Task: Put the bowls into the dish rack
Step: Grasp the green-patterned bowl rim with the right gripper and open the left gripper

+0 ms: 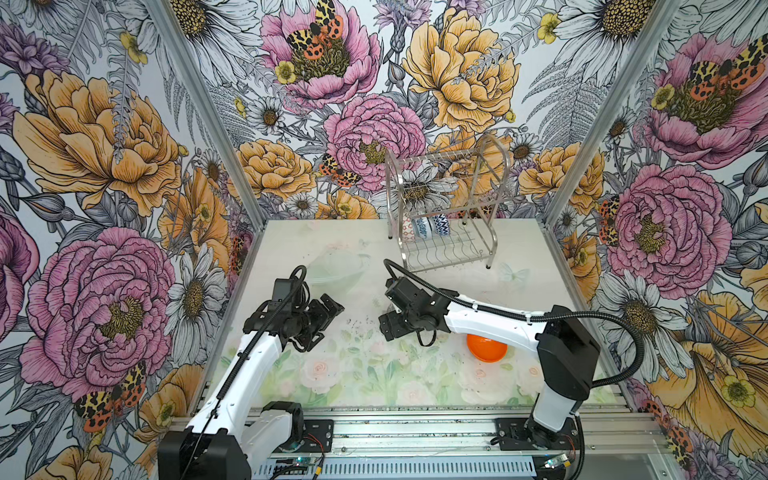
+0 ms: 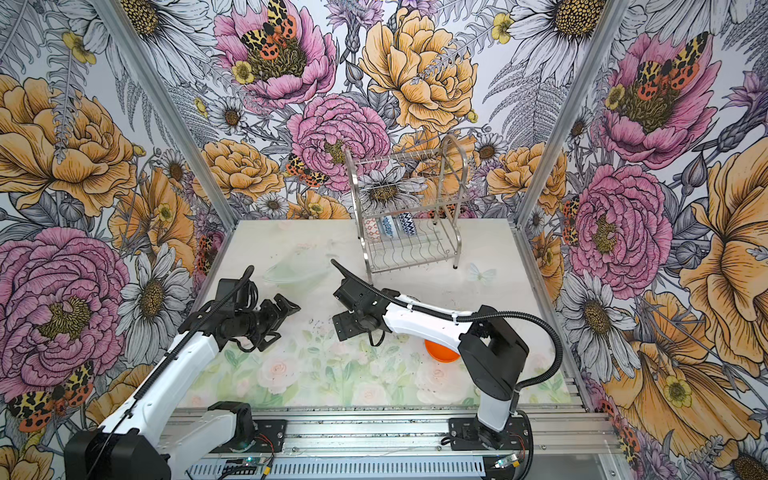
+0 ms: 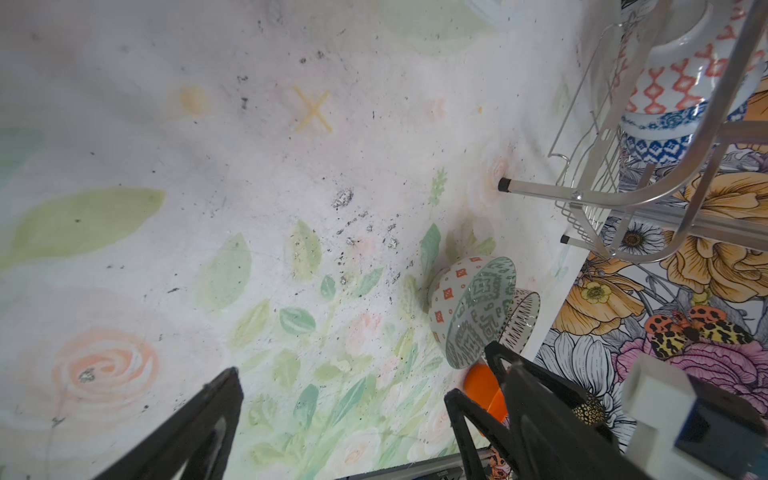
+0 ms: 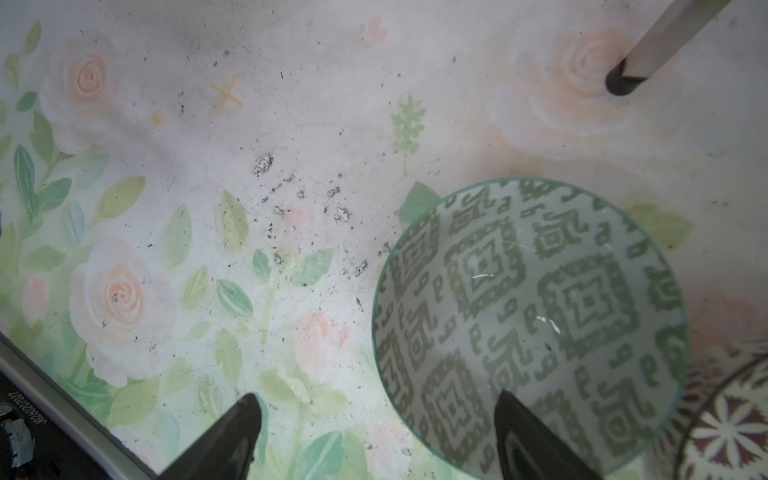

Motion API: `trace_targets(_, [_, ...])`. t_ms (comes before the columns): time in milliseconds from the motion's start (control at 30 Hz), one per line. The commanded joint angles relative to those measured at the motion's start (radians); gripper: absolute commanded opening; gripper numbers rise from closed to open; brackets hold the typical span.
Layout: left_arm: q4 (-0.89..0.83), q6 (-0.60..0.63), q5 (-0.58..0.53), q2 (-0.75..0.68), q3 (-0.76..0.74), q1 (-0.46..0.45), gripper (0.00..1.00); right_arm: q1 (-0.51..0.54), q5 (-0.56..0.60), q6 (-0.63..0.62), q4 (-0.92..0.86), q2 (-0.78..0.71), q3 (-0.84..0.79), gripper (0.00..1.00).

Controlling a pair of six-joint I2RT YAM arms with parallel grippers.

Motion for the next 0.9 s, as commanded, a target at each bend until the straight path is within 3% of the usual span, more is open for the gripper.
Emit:
trace_targets(0, [0.021,-0.004,0.073,-0.013,-0.018,0.013,0.99,0.006,0.043,0.003,-0.026,0.035,0.055,0.82])
trace_targets(633, [0.021,-0.008,0.084,-0.012,-0.03,0.027,0.99,0.013,0.094,-0.068,-0.084,0.206,0.182,0.39])
trace_targets(867, [0.021,-0.005,0.075,0.014,0.002,0.024,0.99,0.008,0.05,-0.101,-0.084,0.197,0.223,0.08])
